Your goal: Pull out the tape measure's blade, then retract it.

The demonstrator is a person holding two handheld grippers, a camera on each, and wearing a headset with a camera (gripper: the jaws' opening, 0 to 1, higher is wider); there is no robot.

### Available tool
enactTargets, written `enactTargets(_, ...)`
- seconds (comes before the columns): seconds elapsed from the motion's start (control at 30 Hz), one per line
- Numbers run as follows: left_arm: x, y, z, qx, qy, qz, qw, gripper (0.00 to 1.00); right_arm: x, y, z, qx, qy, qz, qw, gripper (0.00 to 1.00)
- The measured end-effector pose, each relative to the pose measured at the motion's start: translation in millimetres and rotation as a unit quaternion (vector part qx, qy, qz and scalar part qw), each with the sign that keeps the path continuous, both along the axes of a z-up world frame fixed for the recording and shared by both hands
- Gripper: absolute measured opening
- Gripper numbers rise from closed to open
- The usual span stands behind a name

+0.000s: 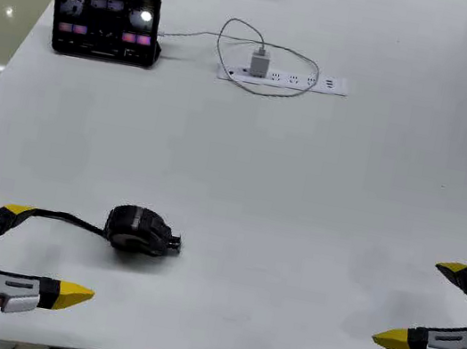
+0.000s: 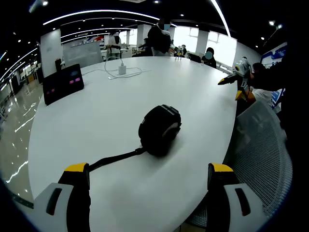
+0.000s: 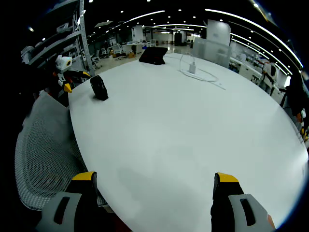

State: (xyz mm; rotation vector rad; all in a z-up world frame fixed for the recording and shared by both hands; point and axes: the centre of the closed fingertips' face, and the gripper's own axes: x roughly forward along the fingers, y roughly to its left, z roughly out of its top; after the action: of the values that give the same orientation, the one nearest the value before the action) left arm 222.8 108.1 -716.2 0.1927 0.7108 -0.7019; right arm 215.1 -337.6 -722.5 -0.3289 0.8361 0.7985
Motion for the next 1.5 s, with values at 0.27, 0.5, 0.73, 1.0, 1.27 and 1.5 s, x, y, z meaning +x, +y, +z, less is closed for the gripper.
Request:
enactTargets(0.27,-1.1,1.7,0.6,0.001,0.001,-0.002,1.0,0.99,-1.5,-0.4,-2.1,-0.001,0.003,0.001,1.0,0.99)
enactTargets(0.5,-0.8,0.7,0.3,0.004,0.001,-0.007,1.0,0.99,-1.6,-0.3,-0.6,-0.001,0.002,0.001,1.0,0.99)
enactTargets(0.73,-1.1,0.4,-0.4,0.008,0.002,-0.014,0.9999,0.99,-1.5,-2.0,-1.0,-0.005,-0.001,0.001,1.0,0.99)
enactTargets(1.0,-2.7,-1.6,-3.7,0.028,0.016,-0.04,0.9987,0.99,0.9,1.5,-0.9,-0.001,-0.008,0.007,0.9999,0.99)
enactTargets(1.27,1.8,-4.8,-2.7,0.037,0.016,-0.067,0.9969,0.99,0.5,5.9,-4.4,0.005,-0.009,0.026,0.9996,0.99)
enactTargets(1.5,5.3,-10.6,-2.5,0.048,0.02,-0.103,0.9933,0.99,4.1,13.0,-4.1,0.014,-0.026,0.049,0.9984,0.99)
